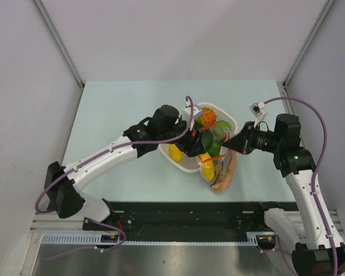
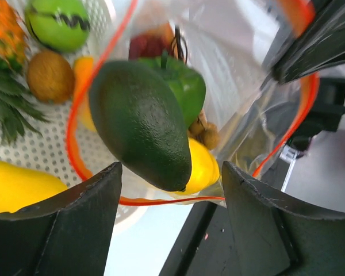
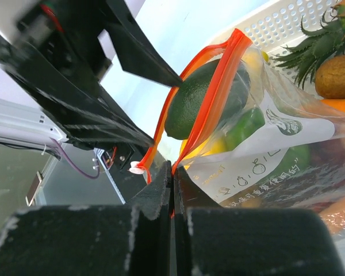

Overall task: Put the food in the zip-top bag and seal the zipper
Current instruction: Place the fake fruit in the zipper food storage bag.

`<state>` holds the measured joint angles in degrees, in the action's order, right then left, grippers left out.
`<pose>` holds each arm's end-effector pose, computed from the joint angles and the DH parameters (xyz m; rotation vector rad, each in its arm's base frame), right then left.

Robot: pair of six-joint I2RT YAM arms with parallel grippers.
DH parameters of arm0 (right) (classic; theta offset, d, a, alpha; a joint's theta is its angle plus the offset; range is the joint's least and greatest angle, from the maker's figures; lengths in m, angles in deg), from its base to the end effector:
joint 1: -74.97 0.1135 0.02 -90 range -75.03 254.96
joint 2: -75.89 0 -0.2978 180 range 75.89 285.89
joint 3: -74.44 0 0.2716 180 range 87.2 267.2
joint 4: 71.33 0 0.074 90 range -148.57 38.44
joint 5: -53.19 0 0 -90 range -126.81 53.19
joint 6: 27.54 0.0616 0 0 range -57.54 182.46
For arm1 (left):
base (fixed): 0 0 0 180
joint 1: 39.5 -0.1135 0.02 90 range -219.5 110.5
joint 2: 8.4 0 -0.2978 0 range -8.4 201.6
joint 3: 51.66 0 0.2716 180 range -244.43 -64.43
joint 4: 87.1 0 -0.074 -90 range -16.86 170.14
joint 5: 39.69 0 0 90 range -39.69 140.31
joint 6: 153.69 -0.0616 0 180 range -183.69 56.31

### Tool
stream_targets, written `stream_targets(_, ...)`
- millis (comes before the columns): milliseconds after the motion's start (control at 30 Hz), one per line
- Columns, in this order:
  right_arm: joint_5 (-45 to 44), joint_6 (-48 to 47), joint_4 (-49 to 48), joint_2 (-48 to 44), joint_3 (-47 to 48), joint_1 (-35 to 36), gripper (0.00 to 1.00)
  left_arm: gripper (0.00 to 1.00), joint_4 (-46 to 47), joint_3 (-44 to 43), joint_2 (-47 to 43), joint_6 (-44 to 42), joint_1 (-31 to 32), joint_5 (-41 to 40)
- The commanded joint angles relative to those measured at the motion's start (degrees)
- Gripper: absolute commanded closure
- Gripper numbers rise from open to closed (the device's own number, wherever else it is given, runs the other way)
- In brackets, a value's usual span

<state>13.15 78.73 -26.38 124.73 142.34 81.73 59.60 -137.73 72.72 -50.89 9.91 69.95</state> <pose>0.1761 0.0684 0.3768 -0.4039 1.9839 1.1302 0.2190 -0.2875 0.3685 0.9004 2.0034 -0.9973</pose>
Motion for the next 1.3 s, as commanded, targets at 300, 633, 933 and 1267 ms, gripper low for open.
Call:
stream_targets(300,1.0,-0.1,-4.3,-1.5,0.6,1.0,1.0,0.29,-6.7,-6.8,5.7,-3.3,3.8,-6.4)
stream_targets(633,1.5,-0.2,-4.9,-1.1,0.6,1.3,1.0,0.4,-8.3,-10.6,9.5,-4.5,3.8,-8.2)
stream_targets(933,1.8,-0.9,-4.8,-0.2,0.5,1.5,1.0,0.74,-11.0,-12.8,7.0,-14.7,3.8,-1.1)
stream_targets(1267,3.3,-3.0,-4.9,0.0,0.6,3.4,1.0,0.62,-22.4,-27.6,18.0,-14.5,3.8,7.5)
